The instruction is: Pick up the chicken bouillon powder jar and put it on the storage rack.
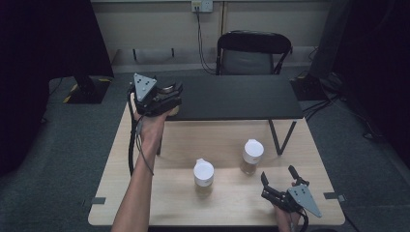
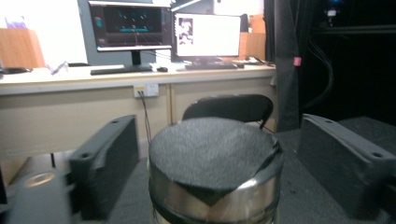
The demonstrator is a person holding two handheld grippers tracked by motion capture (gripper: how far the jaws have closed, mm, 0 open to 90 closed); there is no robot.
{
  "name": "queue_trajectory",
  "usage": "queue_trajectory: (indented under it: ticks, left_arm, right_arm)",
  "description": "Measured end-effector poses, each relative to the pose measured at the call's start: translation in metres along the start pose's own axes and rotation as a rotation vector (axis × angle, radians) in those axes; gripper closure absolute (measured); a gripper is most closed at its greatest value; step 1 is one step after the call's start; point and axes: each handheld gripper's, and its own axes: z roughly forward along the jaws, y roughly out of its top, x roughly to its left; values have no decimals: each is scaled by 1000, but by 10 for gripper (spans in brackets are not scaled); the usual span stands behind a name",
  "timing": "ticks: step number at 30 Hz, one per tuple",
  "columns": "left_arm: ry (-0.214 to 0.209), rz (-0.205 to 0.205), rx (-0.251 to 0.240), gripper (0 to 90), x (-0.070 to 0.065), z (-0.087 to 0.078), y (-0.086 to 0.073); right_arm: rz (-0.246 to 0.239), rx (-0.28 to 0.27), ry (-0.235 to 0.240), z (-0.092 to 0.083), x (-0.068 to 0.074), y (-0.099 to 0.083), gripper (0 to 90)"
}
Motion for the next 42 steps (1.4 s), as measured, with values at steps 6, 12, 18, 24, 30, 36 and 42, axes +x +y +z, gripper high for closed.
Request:
queue_trajectory:
  ticks: [6,12,18,24,30,36,42]
  left_arm:
    - [24,-4,-23,14,-3,-2,5]
    - [12,-4,-48,0,-4,-5,6]
    - [28,-8,-42,0,-7,-8,4]
    - [16,-1,-62,0,-10,-14,6]
    - [8,-24,-50,0,-9,-21,4]
    - [10,-25,-71,1,-15,-30,2]
    - [21,-32,-76,1,-18,-39,-1]
  right_arm:
    - [0,0,-1,0,0,0,16]
    - [0,0,-1,0,0,0,16]
    - [0,-1,-4,0,0,0,16]
    - [-1,-1,-4,0,0,0,16]
    - [0,-1,-3,0,0,0,16]
    - [0,-1,-3,0,0,0,16]
    - [1,0,-1,0,0,0,16]
